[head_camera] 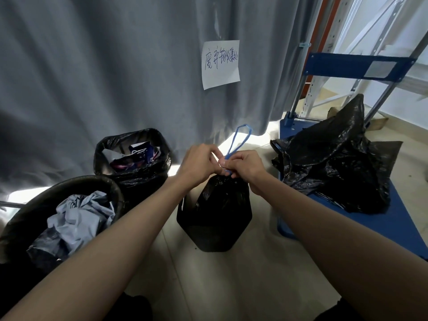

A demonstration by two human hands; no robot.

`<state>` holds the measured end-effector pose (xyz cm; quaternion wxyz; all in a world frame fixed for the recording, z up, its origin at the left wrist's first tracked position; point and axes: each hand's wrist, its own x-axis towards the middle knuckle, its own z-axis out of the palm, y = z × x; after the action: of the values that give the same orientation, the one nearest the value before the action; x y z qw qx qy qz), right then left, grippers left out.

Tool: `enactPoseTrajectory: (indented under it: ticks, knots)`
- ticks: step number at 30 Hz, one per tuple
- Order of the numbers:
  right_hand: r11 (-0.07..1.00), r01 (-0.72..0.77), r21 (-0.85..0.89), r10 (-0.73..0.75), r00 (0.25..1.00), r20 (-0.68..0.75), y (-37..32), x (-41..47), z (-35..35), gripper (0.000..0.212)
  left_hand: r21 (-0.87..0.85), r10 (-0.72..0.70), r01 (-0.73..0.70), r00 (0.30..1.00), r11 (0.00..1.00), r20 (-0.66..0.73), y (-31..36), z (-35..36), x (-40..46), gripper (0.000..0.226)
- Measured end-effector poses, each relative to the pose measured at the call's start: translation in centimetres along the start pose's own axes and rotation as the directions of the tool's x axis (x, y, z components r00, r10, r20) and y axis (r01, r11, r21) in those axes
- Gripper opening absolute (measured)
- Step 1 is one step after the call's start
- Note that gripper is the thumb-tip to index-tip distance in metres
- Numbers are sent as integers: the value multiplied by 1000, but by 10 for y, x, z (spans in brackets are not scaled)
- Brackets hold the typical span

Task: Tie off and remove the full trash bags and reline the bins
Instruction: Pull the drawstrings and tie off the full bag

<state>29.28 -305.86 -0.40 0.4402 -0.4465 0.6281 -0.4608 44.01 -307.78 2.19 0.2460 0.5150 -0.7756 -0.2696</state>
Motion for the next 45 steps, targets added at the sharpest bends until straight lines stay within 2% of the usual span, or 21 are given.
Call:
enactPoseTrajectory:
  ticks: [2, 6, 10, 13, 16, 20, 22, 24, 28, 32, 35, 38, 40, 42, 45]
  knots:
    - [1000, -4, 7, 4, 1000, -18, 0, 0, -1, 20, -12, 4, -4, 999, 1000, -54, 0, 5, -1, 34]
    - [1000, -11, 13, 12, 998, -56, 1, 2, -1, 21, 93, 67, -54, 988, 994, -141, 2, 15, -2, 26]
    - [999, -32, -3, 31, 996, -88, 1, 4, 2, 24, 211, 159, -130, 979, 969, -125, 3, 20, -2, 11]
    - [999, -41, -29, 37, 991, -127, 2, 4, 2, 21, 287, 205, -171, 974, 943, -92, 5, 22, -1, 12]
    - [996, -51, -68, 39, 986, -163, 2, 4, 1, 18, 281, 204, -181, 977, 942, -54, 6, 23, 1, 13]
    - [996, -72, -59, 63, 989, -134, 0, 2, 1, 23, 187, 141, -127, 988, 974, -59, 3, 25, 2, 6]
    - [996, -58, -73, 49, 992, -116, -2, 1, 1, 20, 150, 97, -87, 993, 985, -61, 0, 27, 3, 9]
    - [997, -28, -67, 21, 994, -107, -6, 0, 1, 15, 120, 50, -47, 999, 992, -22, -4, 26, 6, 12]
    - [999, 37, 3, -37, 999, -40, -8, -4, -1, 20, 90, -62, 52, 993, 995, 104, -10, 14, 14, 21]
    - [957, 159, -244, -130, 983, 129, -3, -8, -6, 23, 11, -147, 147, 970, 989, 195, -17, 6, 17, 28]
    - [903, 217, -371, -171, 973, 153, 4, -9, -9, 23, -92, -190, 217, 952, 972, 240, -18, 4, 14, 33]
    - [875, 286, -390, -269, 958, 98, 9, -11, -9, 26, -207, -228, 292, 931, 934, 285, -13, 0, 8, 15]
    - [863, 330, -383, -326, 942, 77, 8, -10, -9, 21, -198, -273, 350, 903, 916, 333, -9, -4, 6, 12]
    - [860, 359, -363, -341, 933, 114, 6, -10, -8, 16, -172, -309, 393, 874, 903, 374, -6, -6, 6, 9]
    - [837, 370, -403, -331, 929, 167, 4, -14, -7, 19, -171, -344, 435, 853, 884, 392, -3, -6, 8, 6]
